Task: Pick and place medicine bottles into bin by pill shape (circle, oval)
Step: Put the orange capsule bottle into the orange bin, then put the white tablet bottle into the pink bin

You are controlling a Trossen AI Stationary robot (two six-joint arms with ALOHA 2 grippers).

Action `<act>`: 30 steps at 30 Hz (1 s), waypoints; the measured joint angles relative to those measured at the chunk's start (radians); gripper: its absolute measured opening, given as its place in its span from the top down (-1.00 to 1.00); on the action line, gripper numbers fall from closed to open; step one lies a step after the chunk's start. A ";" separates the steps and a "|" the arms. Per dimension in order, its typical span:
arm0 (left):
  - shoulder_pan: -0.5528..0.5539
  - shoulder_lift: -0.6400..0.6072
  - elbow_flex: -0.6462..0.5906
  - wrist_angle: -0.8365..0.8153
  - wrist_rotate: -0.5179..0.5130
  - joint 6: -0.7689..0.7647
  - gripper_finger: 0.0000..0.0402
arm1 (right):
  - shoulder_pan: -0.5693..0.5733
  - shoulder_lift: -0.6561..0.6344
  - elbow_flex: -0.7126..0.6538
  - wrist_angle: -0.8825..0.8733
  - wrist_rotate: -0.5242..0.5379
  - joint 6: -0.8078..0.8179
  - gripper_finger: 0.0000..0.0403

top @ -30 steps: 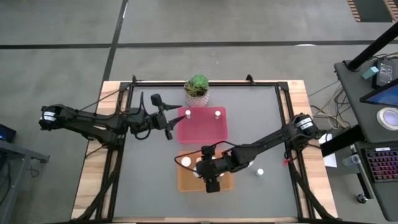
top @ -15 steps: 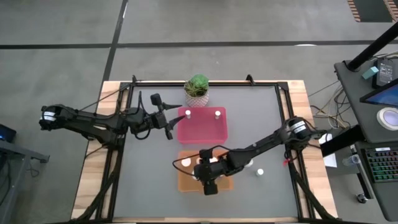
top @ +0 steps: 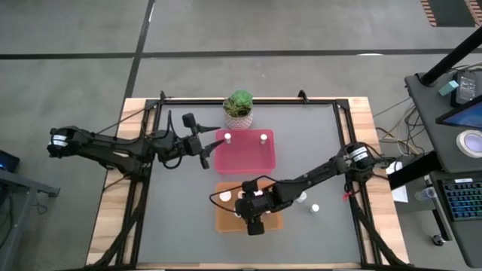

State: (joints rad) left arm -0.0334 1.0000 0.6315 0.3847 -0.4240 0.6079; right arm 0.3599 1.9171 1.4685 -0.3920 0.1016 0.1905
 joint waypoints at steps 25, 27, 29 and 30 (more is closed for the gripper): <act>0.000 0.000 0.000 0.000 0.000 0.001 0.05 | -0.005 -0.038 -0.001 -0.021 0.004 -0.009 -0.32; 0.000 0.000 0.000 0.000 0.000 0.001 0.05 | -0.005 -0.052 -0.001 -0.032 0.005 -0.011 -0.31; 0.000 0.000 0.000 0.000 0.000 0.001 0.05 | -0.003 -0.068 -0.001 -0.043 0.006 -0.017 -0.29; 0.000 0.000 0.000 0.000 0.000 0.001 0.05 | -0.001 -0.078 -0.001 -0.054 0.007 -0.018 -0.28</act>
State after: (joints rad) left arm -0.0330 1.0000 0.6315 0.3851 -0.4243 0.6086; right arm 0.3590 1.8388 1.4671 -0.4458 0.1085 0.1728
